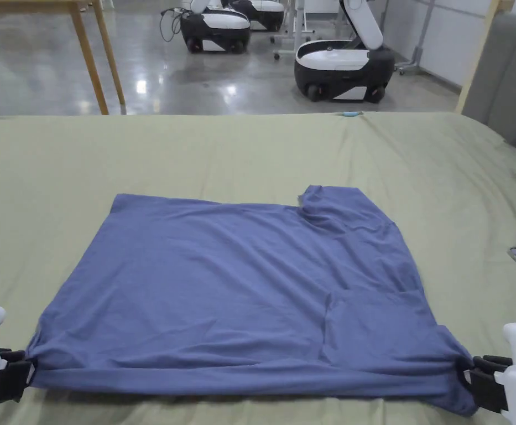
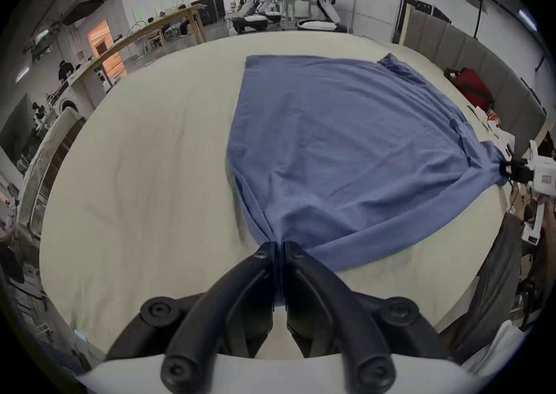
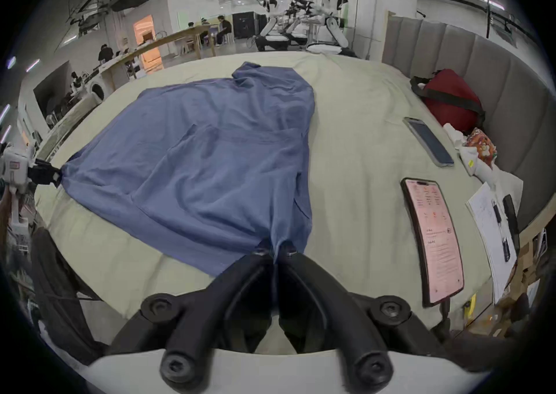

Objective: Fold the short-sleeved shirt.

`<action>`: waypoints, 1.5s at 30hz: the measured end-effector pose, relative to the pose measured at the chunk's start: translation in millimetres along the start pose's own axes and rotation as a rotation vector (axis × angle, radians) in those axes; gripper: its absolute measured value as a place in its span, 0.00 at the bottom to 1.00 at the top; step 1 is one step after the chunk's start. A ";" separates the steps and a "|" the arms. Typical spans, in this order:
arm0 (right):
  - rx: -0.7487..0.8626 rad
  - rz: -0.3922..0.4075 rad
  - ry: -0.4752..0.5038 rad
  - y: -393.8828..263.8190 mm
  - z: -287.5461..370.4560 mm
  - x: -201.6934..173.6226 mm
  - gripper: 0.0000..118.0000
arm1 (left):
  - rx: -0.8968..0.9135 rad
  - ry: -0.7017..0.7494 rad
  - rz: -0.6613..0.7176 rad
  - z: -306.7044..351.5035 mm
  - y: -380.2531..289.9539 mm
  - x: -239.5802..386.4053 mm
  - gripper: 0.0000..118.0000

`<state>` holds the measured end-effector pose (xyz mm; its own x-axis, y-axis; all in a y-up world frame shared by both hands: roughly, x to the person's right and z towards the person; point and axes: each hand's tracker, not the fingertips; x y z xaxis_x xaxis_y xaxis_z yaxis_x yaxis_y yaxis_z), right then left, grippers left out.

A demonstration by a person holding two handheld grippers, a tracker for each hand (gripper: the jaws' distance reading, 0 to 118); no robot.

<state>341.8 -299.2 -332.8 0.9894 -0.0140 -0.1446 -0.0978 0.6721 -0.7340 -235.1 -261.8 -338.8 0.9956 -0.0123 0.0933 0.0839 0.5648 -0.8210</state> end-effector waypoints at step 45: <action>0.017 -0.150 -0.026 59.1 -48.4 24.5 0.01 | 0.044 0.002 0.191 -85.6 95.7 -26.8 0.96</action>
<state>355.0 -295.6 -411.8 0.9953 -0.0958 -0.0168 0.0527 0.6766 -0.7344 -250.1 -278.0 -468.1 0.9932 0.0974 -0.0631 -0.1088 0.5923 -0.7984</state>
